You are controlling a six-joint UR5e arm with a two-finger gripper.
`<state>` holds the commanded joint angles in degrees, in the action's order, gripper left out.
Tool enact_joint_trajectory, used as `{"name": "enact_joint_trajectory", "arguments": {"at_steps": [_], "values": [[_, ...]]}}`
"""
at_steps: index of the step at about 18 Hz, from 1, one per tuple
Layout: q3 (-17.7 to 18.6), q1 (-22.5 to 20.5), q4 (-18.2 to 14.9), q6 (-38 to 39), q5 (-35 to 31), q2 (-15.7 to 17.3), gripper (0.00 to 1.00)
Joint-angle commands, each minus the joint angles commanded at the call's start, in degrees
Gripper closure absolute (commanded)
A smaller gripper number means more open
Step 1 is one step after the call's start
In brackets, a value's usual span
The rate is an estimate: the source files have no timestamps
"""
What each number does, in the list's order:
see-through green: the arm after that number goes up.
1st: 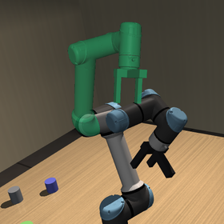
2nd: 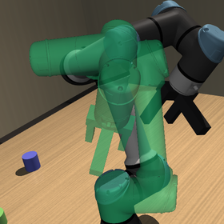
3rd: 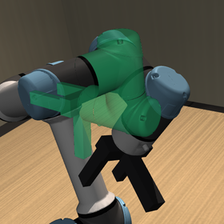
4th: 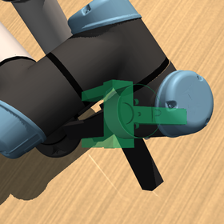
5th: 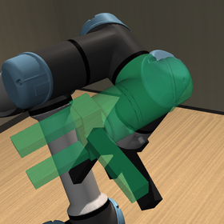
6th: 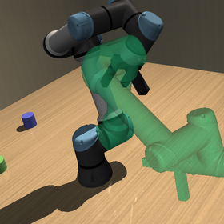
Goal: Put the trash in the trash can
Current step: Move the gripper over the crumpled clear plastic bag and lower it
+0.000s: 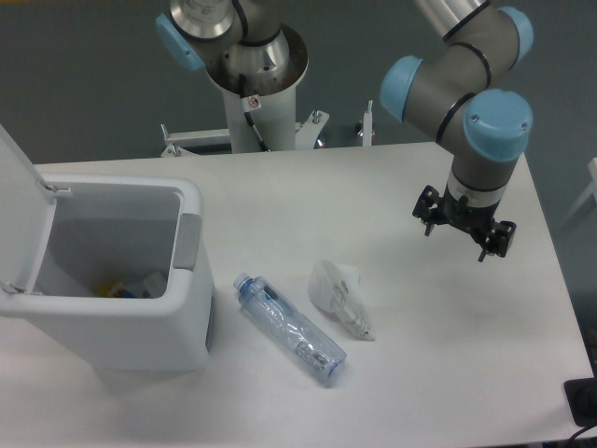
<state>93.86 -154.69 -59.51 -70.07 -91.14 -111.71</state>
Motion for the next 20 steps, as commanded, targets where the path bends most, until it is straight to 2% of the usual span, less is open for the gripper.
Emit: {"name": "enact_joint_trajectory", "arguments": {"at_steps": [3, 10, 13, 17, 18, 20], "values": [[0.09, 2.02, 0.71, 6.51, -0.09, -0.17, 0.0], [0.18, 8.0, 0.8, 16.44, -0.09, -0.97, 0.0], [0.27, 11.6, 0.8, 22.24, -0.09, -1.14, 0.0], [1.4, 14.06, 1.14, 25.24, -0.17, -1.49, 0.0], [2.02, 14.5, 1.84, 25.25, -0.18, -1.67, 0.0], [3.77, 15.47, 6.58, 25.94, -0.17, -2.28, 0.0]]}}
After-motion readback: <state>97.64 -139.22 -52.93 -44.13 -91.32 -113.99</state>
